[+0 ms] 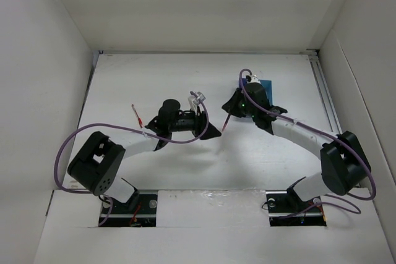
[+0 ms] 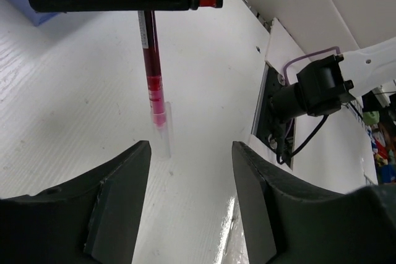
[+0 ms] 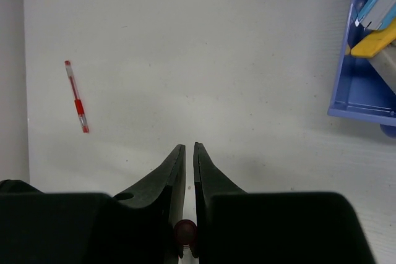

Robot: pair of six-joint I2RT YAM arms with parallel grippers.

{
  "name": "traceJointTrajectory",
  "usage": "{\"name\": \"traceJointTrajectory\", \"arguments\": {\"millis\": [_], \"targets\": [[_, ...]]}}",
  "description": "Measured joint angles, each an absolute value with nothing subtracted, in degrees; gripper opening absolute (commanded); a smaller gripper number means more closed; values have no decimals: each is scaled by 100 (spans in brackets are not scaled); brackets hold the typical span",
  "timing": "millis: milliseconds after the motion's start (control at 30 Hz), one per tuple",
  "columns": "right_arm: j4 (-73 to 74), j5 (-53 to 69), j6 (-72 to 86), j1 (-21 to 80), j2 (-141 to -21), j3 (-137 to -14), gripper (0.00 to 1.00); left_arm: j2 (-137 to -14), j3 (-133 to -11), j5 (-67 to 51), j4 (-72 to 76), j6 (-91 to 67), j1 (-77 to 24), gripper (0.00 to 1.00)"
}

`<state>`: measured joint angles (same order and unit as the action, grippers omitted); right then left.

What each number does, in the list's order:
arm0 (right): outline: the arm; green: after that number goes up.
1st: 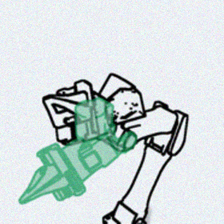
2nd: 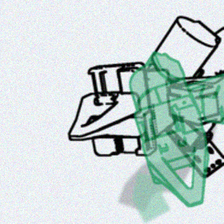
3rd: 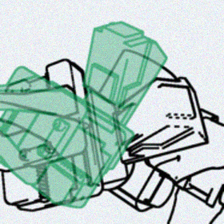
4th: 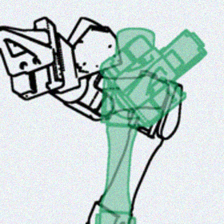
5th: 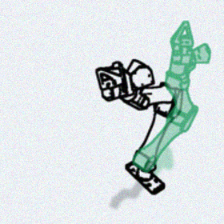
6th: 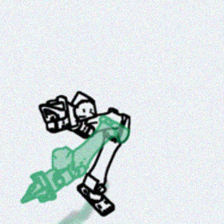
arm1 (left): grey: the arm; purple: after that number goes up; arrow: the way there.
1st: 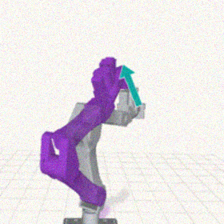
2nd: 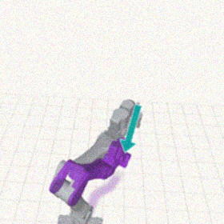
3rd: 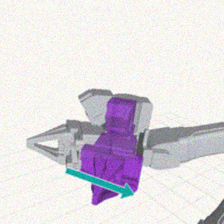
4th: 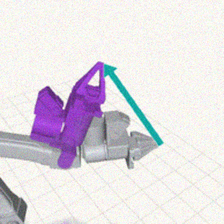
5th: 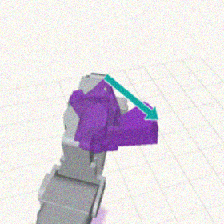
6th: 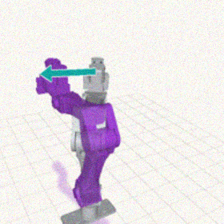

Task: Sort the stationery into containers
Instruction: Place the pen in the storage box.

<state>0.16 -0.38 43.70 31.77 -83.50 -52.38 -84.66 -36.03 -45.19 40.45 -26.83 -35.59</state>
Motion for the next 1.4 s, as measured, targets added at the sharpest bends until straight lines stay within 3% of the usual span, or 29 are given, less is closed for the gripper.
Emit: {"name": "traceJointTrajectory", "arguments": {"millis": [300,733,1033,1400], "targets": [[5,-259,4346,2971,-8287,-5164,0,-8217,-3446,-4322,4244,-2681,-3557,58],[261,-1428,4484,1398,-7773,-5089,0,-7784,-3271,-4318,4737,-2873,-3557,58],[847,-3015,4628,1094,-7924,-5457,0,-6399,-2945,-2906,3966,-2840,-3382,58],[1323,-4268,4593,1409,-8879,-6530,0,-5959,-2915,-1955,3122,-2834,-3354,59]]}}
